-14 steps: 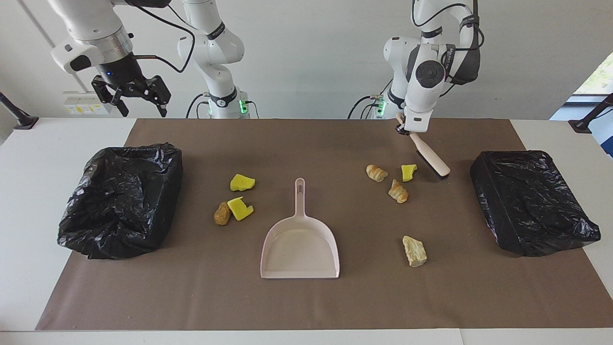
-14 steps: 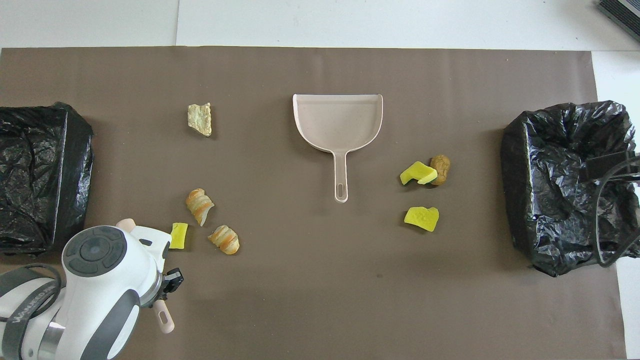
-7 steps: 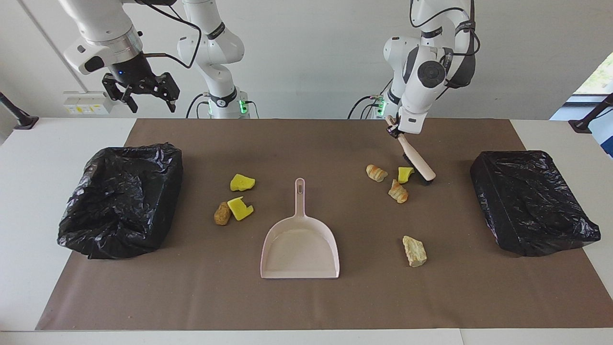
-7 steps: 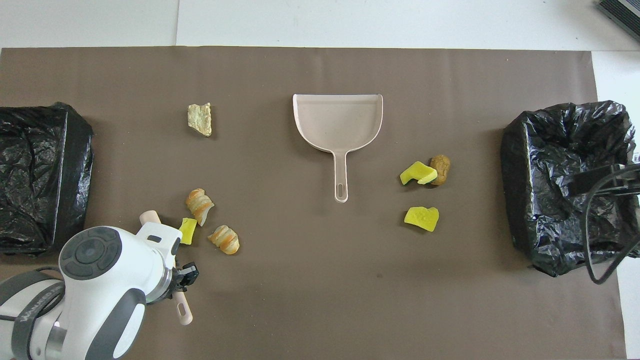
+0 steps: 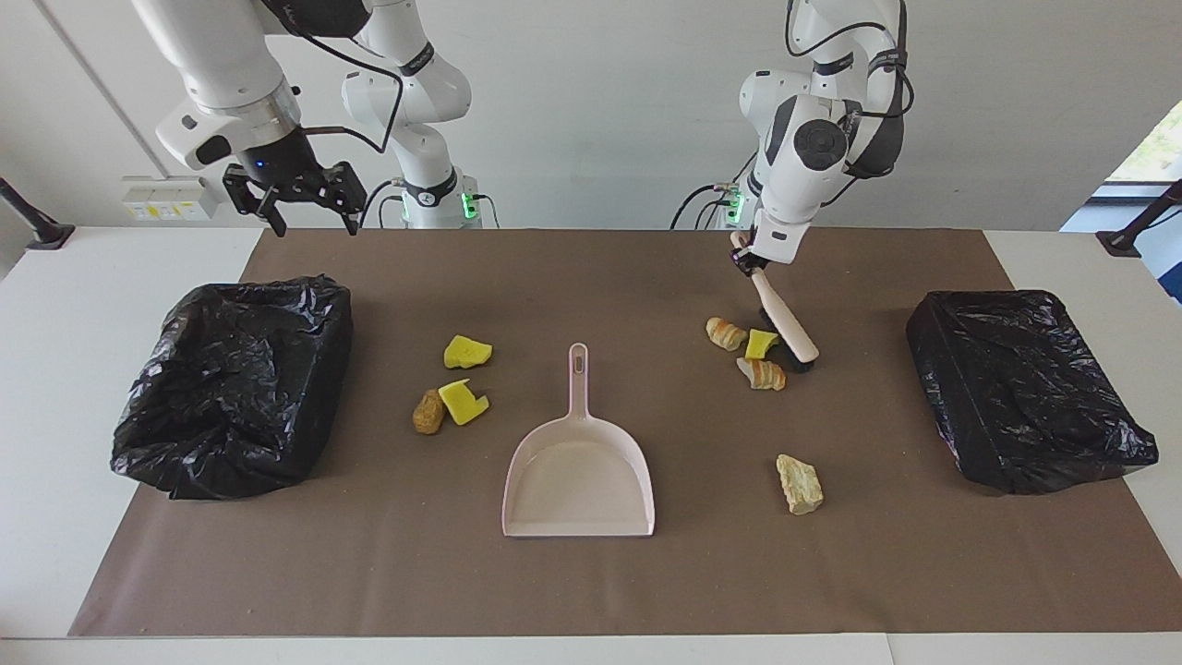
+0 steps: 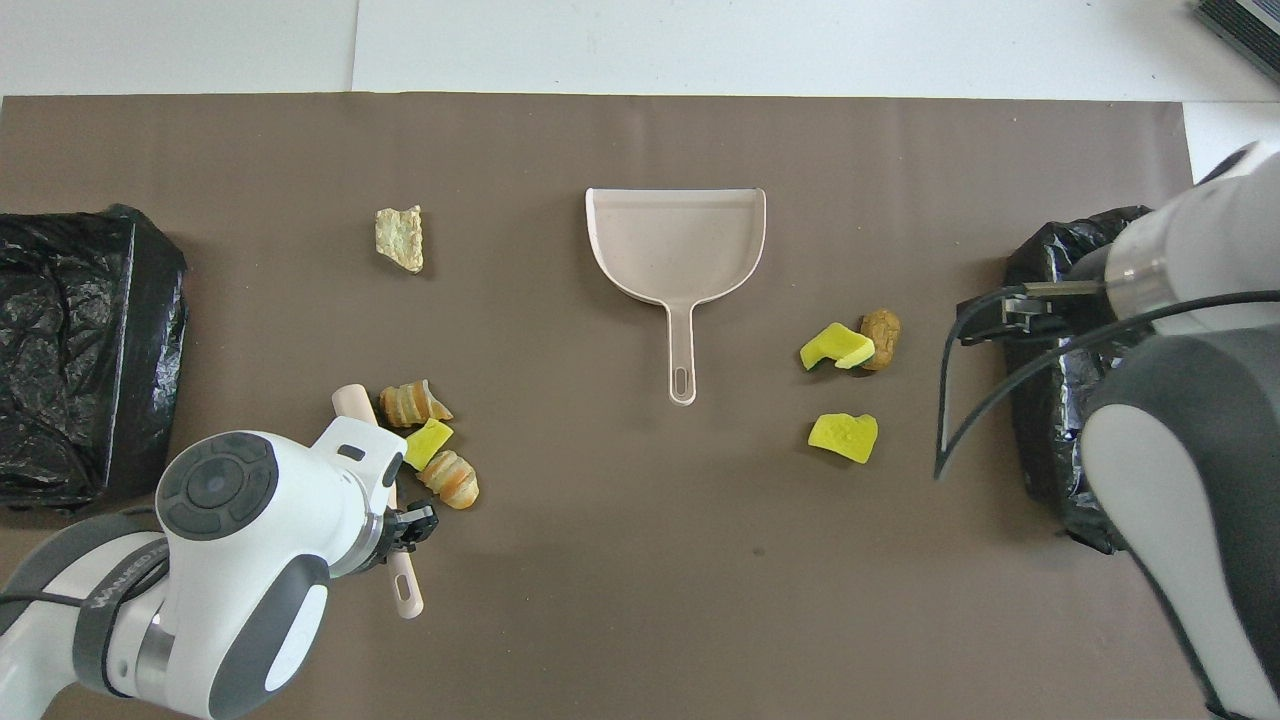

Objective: Sweep and dump trash in bin
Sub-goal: 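Grasp the dustpan handle with the right gripper and pull it nearer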

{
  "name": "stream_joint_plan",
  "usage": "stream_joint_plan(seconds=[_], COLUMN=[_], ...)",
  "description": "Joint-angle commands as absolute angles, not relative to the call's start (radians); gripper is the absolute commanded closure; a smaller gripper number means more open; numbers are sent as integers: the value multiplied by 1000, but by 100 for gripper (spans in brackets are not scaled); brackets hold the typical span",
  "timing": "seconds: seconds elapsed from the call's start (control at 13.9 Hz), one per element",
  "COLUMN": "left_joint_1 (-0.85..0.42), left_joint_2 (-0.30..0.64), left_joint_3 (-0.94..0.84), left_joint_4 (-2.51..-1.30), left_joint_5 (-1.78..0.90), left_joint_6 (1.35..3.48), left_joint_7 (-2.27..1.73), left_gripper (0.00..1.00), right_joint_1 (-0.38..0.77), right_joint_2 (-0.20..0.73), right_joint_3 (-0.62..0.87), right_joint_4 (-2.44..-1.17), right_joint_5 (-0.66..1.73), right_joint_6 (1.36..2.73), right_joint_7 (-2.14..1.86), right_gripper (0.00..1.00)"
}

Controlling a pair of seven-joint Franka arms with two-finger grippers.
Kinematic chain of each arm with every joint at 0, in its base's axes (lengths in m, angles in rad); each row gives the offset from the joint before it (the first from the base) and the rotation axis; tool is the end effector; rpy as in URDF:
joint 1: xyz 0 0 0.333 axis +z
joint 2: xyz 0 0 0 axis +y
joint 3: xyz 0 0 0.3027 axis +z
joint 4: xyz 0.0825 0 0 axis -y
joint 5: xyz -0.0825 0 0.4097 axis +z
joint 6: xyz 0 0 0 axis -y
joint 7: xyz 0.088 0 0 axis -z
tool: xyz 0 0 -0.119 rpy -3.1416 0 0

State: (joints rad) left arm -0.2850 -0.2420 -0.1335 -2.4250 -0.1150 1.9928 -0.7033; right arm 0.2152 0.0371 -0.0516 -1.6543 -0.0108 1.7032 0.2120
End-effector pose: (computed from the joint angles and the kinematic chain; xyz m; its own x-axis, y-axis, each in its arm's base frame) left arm 0.4125 -0.1910 0.3444 0.9208 0.3427 -0.1863 0.3341 -0.9394 -0.0767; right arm 0.5918 0.0970 0.5471 0.9988 -0.0469 0.0142 -0.0470 -0.9988 0.0099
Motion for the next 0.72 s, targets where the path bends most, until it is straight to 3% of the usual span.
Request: stream_joint_plan(seconds=[0.0,0.22,0.65], left_joint_1=[-299,-288,-250], left_joint_2=[-213,-218,-239], left_joint_3=[-126,-121,-117], left_joint_4=[-2384,-2317,-2295], left_joint_5=[-138,-138,-127], left_joint_6=[1990,1898,1798], left_joint_7=[-686,-667,-649], left_gripper=[100,100,100], right_joint_1=[273,374,526], right_joint_2=[103,228,356], right_joint_3=[-48,-48,-48], right_joint_4=[-1641,-1637,-1637], right_joint_5=[-6,-3,34], right_joint_6=[1796,1917,2041], right_joint_7=[311,411,576], right_gripper=[0,0,0])
